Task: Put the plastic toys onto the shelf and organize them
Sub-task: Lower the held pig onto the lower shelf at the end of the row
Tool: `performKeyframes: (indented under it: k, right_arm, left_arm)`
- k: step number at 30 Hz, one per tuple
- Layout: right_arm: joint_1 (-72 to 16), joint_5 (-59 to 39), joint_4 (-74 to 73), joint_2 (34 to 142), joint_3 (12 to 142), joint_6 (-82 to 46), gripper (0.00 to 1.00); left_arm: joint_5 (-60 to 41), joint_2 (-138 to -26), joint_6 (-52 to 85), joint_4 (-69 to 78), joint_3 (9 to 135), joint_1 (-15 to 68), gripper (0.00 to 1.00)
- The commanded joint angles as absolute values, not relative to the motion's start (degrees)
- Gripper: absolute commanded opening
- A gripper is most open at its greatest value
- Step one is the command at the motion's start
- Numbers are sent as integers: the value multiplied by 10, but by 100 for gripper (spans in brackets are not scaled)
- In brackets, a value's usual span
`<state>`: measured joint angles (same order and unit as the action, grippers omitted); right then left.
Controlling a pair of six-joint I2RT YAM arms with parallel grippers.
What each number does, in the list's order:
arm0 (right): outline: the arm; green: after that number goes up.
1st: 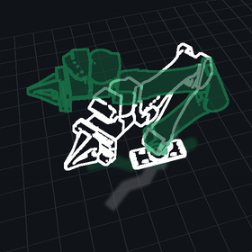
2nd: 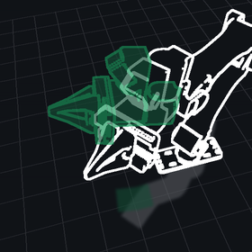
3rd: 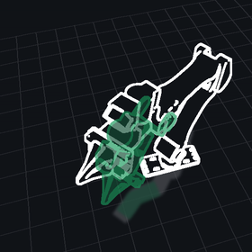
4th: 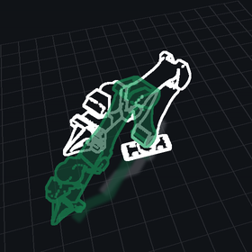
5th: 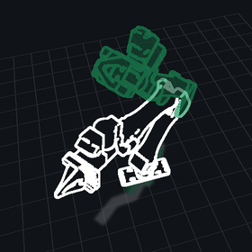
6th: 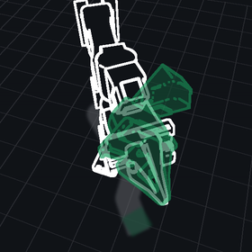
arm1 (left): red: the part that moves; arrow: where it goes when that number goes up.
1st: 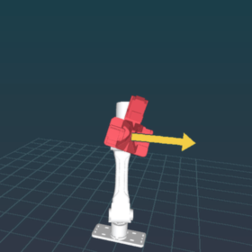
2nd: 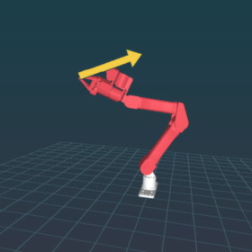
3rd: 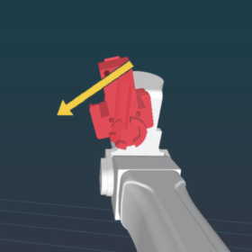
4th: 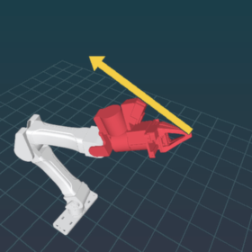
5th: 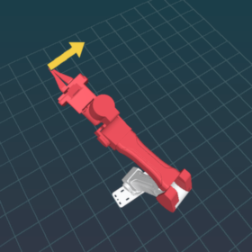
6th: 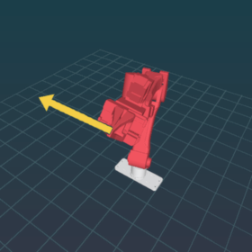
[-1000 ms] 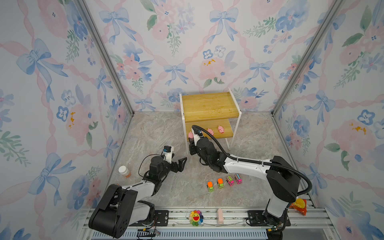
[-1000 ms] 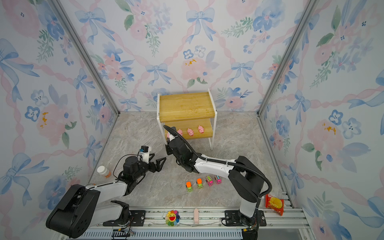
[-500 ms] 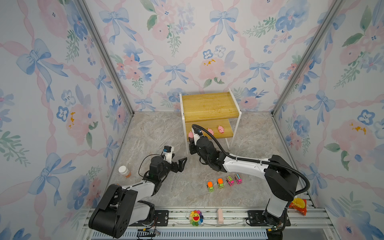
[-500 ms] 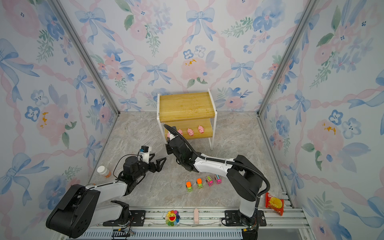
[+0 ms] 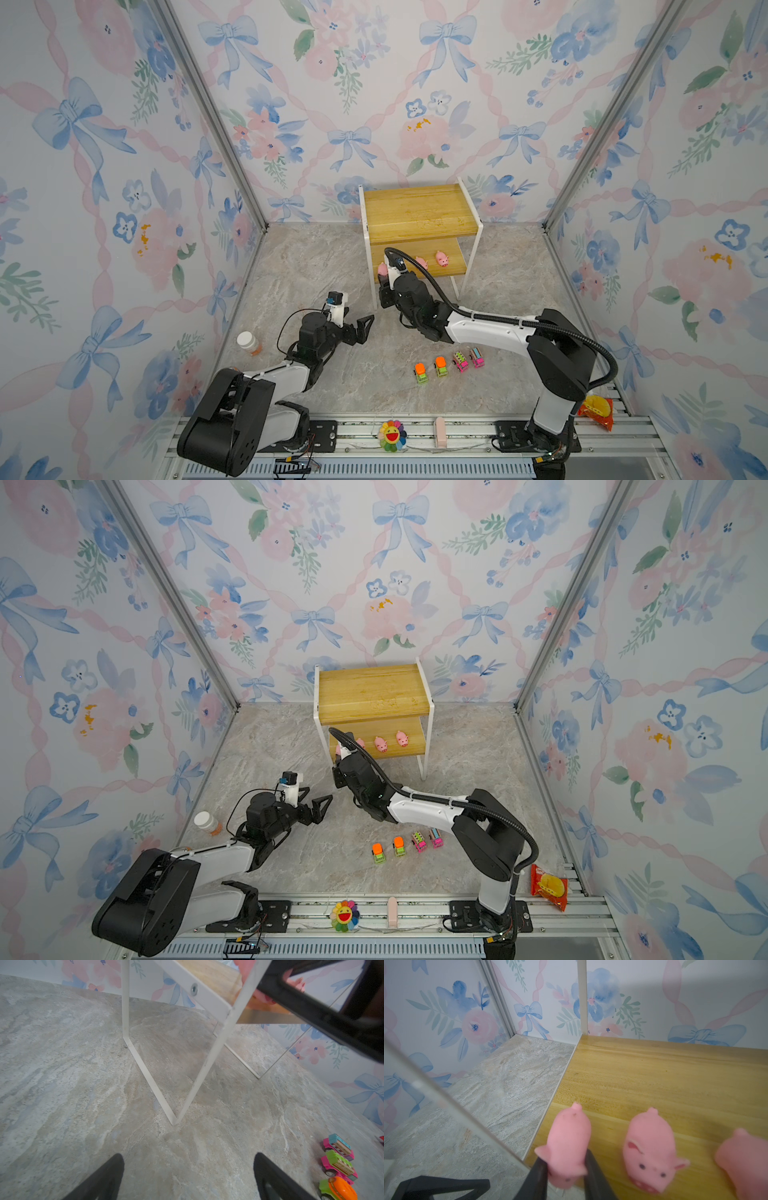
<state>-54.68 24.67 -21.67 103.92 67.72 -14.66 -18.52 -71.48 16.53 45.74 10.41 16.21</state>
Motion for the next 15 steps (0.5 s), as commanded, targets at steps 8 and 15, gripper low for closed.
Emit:
performKeyframes:
  k: [8,15]
  right_arm:
    - [-537,235,-218,1060,696,-150,31]
    - [-534,233,-218,1058,693,-151,33]
  left_arm:
    - [-193,-718,158,454,115,164,98]
    - [-193,-719,158,454,115,165,98]
